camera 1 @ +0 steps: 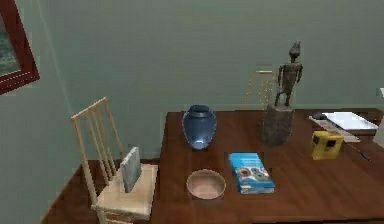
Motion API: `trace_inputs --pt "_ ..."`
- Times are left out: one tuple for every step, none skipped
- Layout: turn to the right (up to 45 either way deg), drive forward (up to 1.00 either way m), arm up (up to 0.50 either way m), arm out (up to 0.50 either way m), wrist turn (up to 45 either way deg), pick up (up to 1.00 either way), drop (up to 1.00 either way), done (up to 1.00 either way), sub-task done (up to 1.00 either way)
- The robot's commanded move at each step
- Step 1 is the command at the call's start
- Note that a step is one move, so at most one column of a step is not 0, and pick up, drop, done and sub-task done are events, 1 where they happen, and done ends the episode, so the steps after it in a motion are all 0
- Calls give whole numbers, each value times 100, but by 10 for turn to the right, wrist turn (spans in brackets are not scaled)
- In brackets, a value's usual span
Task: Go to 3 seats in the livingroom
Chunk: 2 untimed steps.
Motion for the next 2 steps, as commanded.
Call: trace_inputs --pt "-180 0 0 0 0 0 0 0 0" --pt "0 0 0 0 0 0 0 100 0"
